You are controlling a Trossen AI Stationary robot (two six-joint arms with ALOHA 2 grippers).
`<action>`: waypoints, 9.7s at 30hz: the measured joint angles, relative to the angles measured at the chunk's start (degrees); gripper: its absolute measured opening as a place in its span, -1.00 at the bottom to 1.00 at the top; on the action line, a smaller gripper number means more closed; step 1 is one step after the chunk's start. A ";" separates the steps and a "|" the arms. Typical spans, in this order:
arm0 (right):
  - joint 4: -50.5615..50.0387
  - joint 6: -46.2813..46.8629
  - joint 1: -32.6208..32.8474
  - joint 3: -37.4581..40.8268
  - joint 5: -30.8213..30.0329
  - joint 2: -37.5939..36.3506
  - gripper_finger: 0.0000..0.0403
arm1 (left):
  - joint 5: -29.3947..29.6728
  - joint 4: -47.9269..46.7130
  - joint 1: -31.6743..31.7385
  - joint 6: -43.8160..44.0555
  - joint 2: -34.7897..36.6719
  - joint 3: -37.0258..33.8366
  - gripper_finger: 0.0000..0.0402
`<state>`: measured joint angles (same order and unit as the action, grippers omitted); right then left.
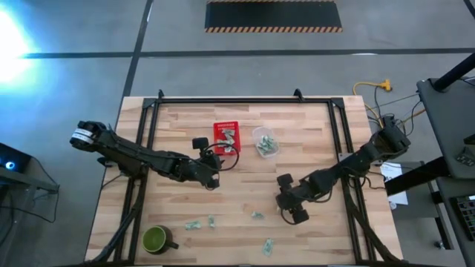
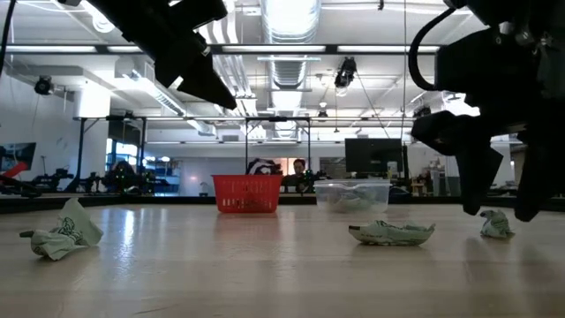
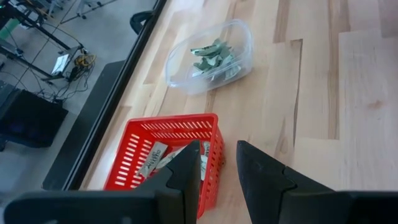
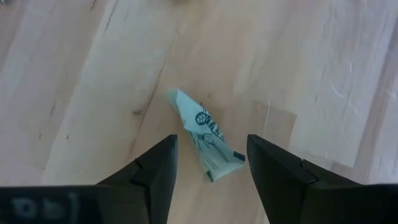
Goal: Pick and place items into bin
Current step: Put the white stevia packet into the transparent bin, then put the white stevia packet into the red bin, then put the white stevia packet into the transparent bin
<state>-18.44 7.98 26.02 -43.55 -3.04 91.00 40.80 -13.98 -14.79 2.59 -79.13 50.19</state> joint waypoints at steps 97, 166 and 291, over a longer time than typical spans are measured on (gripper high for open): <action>-0.66 -17.19 -28.26 -3.19 -3.76 -15.93 -0.35 | -33.07 -6.48 -11.45 -1.39 -0.68 3.56 -0.57; 10.69 -10.55 -23.52 5.86 -2.93 -18.51 -0.69 | -26.61 -9.57 -22.05 -11.98 -20.87 8.13 -0.98; 39.59 2.56 -3.73 -0.66 6.11 16.00 -0.08 | -4.33 -13.29 -12.00 -1.20 2.56 7.50 -0.52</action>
<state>21.15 10.55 22.29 -44.21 3.06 107.00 36.47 -27.27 -26.79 1.39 -76.58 57.69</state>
